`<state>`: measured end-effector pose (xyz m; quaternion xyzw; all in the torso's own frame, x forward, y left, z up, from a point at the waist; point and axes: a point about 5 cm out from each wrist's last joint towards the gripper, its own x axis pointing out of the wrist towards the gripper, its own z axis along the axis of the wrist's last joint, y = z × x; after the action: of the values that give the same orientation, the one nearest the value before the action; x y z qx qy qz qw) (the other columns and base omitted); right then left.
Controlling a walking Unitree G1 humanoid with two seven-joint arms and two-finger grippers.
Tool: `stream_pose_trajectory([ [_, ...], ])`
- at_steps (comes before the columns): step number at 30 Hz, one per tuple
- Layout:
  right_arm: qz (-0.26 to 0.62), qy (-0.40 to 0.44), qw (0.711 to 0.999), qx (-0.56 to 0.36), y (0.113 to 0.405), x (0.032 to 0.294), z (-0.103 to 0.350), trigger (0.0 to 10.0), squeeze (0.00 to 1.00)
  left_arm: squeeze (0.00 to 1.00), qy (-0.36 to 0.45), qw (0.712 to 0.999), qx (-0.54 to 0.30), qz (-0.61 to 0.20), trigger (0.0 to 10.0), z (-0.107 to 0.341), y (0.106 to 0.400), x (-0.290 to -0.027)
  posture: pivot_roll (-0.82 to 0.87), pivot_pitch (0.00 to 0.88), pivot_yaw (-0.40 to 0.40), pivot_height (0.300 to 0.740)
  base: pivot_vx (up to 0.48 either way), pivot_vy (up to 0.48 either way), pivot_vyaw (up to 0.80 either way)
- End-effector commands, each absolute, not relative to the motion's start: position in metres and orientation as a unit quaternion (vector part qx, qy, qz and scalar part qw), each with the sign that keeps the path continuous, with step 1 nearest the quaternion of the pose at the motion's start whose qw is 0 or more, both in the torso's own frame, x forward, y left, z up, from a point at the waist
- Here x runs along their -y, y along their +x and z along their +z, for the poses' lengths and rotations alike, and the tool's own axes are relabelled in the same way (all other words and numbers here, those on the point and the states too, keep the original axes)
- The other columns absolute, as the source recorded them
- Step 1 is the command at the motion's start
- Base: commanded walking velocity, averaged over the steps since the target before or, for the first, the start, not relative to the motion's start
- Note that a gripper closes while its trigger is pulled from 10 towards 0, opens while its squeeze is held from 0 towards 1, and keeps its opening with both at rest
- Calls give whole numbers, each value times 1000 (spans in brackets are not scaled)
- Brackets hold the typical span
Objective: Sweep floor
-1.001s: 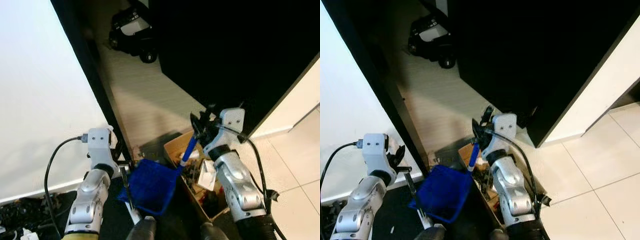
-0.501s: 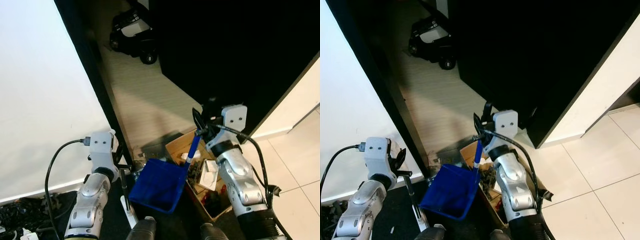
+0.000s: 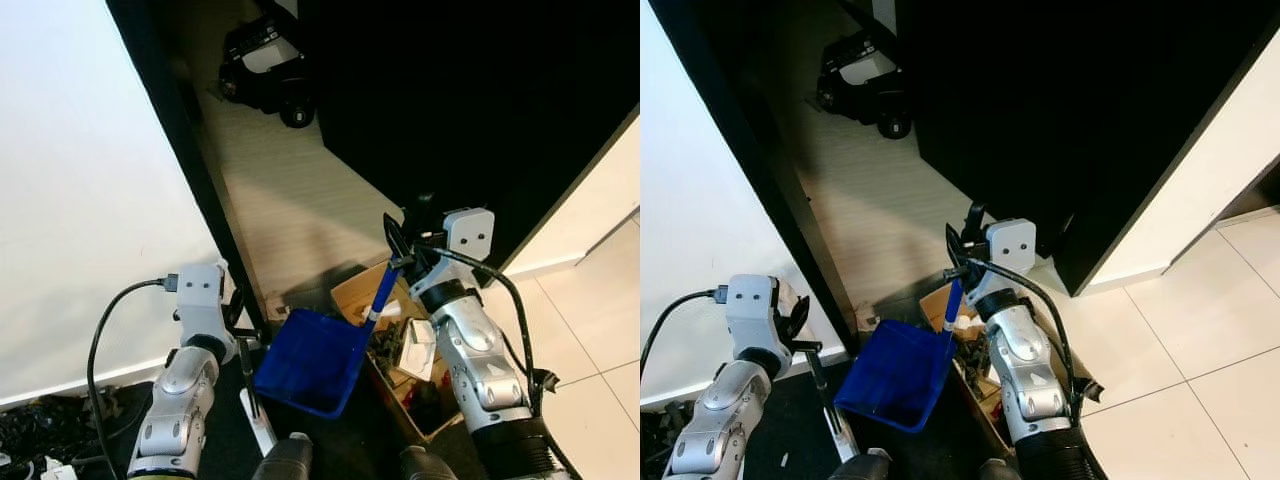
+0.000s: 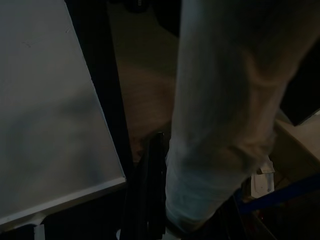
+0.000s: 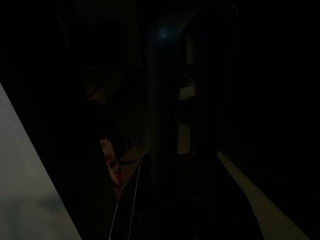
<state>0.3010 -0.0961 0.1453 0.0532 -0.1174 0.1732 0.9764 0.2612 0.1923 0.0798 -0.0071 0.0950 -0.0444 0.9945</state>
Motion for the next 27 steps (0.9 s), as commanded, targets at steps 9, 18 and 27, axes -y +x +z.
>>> stream_pose_trajectory([
  [9, 169, 59, 976, 121, 298, 98, 143, 10000, 0, 0, -4, 995, -96, -39, 10000, 79, 260, -196, 175, 123, -13, 740, 0, 275, 0],
  [18, 169, 58, 977, 121, 298, 98, 142, 10000, 0, 0, -4, 995, -96, -40, 10000, 79, 261, -196, 177, 118, -15, 740, 0, 279, 0],
  [27, 169, 58, 977, 120, 299, 98, 142, 10000, 0, 0, -2, 995, -96, -39, 10000, 79, 261, -198, 178, 117, -13, 740, 0, 281, 0],
])
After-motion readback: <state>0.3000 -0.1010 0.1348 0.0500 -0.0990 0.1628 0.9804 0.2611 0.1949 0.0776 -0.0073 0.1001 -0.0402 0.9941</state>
